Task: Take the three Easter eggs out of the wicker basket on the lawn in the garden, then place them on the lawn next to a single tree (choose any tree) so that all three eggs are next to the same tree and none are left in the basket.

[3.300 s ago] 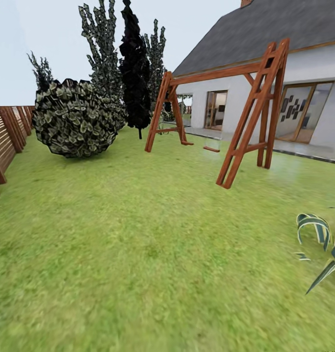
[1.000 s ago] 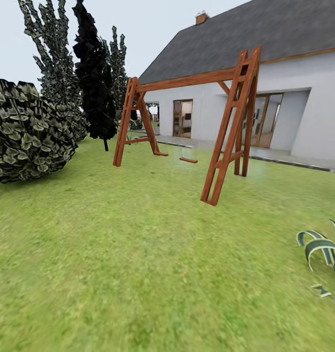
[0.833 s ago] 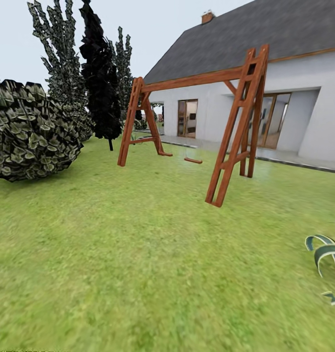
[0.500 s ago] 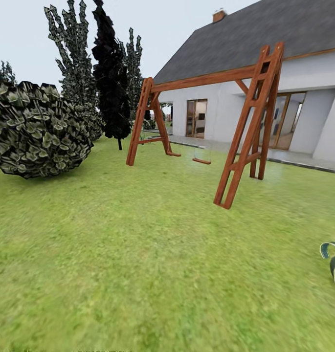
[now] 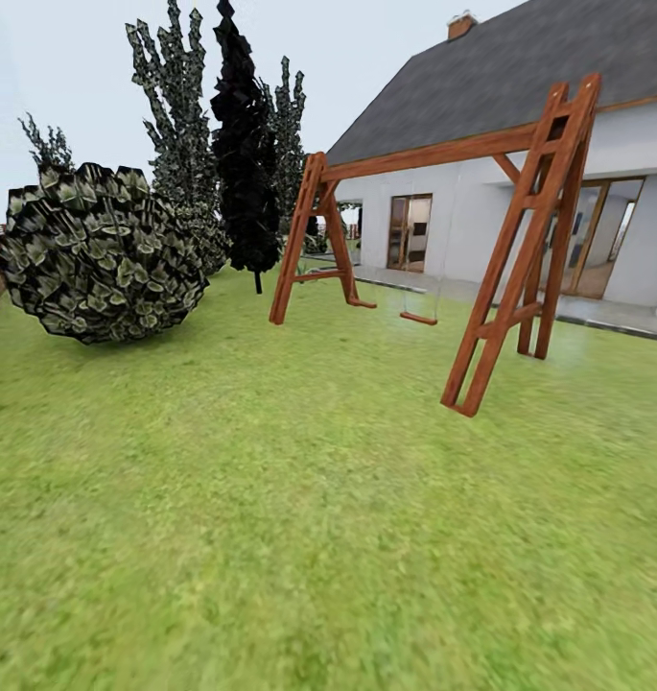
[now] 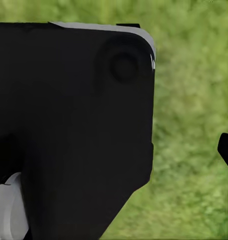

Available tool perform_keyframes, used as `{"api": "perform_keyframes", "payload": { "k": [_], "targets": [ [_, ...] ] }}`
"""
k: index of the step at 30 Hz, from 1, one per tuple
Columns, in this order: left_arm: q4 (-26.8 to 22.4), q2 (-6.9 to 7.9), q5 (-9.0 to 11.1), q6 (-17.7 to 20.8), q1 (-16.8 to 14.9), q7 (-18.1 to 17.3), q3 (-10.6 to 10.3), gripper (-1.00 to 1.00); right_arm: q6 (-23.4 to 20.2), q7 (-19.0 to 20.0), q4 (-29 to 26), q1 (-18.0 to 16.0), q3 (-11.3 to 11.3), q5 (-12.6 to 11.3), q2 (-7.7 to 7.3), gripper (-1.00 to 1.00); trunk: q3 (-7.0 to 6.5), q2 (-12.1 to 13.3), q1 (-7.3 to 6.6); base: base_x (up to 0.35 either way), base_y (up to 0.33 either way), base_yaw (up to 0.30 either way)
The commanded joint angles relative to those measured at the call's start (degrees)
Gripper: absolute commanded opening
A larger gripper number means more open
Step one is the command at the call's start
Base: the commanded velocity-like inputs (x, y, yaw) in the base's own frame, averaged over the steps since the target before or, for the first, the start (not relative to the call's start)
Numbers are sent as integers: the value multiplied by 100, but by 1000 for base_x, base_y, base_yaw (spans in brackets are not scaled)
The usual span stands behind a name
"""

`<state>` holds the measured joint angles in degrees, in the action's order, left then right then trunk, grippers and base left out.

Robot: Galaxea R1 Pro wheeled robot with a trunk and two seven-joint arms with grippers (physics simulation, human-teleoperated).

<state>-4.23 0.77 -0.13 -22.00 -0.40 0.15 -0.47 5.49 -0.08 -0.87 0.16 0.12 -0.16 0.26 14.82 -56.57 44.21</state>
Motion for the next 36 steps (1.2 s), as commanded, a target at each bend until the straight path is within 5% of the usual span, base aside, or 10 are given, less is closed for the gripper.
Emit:
{"api": "perform_keyframes", "payload": {
  "k": [1,36],
  "targets": [
    [6,-1,-2,-20,-4,7,-7,100,11,-1,-5,2,0,-2,1,100,6,-4,2,185,-46,48],
    [2,-7,-5,-24,-3,38,-10,100,14,14,-10,2,5,-2,1,100,-113,-4,2,323,-5,-139]
  ]
}}
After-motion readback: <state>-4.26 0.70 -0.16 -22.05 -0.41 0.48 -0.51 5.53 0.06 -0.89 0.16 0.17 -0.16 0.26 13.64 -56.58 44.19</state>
